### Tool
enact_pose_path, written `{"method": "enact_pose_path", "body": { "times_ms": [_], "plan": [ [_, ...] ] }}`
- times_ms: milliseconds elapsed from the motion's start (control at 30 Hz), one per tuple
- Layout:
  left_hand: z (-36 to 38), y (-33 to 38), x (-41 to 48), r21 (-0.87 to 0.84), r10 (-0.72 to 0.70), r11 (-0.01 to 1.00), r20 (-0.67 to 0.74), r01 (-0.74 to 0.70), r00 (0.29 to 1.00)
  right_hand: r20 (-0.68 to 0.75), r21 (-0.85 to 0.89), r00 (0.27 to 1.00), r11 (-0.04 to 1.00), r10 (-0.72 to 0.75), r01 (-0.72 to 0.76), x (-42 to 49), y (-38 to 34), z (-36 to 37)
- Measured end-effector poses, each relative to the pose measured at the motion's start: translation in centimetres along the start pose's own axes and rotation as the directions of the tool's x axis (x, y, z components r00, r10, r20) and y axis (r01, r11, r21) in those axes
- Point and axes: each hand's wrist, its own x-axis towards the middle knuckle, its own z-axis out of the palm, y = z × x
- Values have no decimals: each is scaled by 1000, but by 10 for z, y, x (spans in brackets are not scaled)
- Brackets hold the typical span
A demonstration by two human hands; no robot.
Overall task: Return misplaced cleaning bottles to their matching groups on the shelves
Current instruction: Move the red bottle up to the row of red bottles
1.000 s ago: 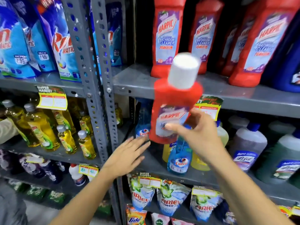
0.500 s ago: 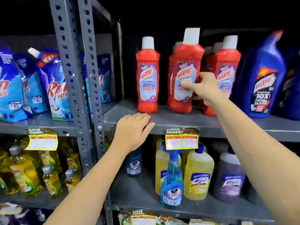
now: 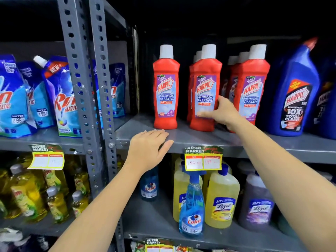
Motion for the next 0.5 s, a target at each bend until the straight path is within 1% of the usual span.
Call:
{"method": "enact_pose_path", "body": {
  "times_ms": [33,167,400,500],
  "plan": [
    [0,0,0,-1,0,1000,3,0,1000,14,-6,1000,1000,14,-14,-2,3,3],
    [0,0,0,2,2,1000,-12,-2,1000,-4,45,999,998,53,-52,-2,6,11],
    [4,1,1,34,25,999,-70,-23,997,33,177,997,981,73,-78,2,14,17],
    [6,0,1,42,32,999,-88,-28,996,60,198,996,977,64,-75,4,16,16]
  ]
}}
